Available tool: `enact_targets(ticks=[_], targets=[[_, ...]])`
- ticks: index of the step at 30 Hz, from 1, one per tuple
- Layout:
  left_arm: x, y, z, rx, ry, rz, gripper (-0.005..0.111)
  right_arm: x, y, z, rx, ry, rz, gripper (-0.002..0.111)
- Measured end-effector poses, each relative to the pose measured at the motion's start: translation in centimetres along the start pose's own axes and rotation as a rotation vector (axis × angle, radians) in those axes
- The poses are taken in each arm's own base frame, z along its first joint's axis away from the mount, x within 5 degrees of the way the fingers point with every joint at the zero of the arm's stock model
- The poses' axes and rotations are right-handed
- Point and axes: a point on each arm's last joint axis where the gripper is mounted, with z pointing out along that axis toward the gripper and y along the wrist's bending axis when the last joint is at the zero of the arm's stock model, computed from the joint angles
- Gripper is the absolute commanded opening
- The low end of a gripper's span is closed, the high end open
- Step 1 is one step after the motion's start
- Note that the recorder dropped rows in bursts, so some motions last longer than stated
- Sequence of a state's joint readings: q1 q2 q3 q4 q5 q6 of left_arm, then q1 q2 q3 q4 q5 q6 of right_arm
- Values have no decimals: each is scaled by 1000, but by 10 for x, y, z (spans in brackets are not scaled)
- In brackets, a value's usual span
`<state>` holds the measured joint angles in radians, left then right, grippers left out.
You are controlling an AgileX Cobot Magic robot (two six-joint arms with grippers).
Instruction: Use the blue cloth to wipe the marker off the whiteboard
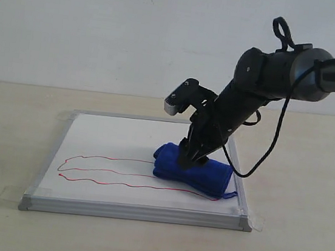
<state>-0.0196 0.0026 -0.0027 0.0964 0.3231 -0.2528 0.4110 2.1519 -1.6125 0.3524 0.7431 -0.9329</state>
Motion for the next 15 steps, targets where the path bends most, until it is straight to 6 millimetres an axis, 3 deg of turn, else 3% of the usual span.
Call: enact_targets(ticks=[6, 15], targets=[[0, 0, 0, 0, 0, 0, 4, -3, 9, 12, -21, 10, -42, 90], [0, 0, 0, 0, 0, 0, 4, 7, 6, 36, 44, 91, -87, 92]])
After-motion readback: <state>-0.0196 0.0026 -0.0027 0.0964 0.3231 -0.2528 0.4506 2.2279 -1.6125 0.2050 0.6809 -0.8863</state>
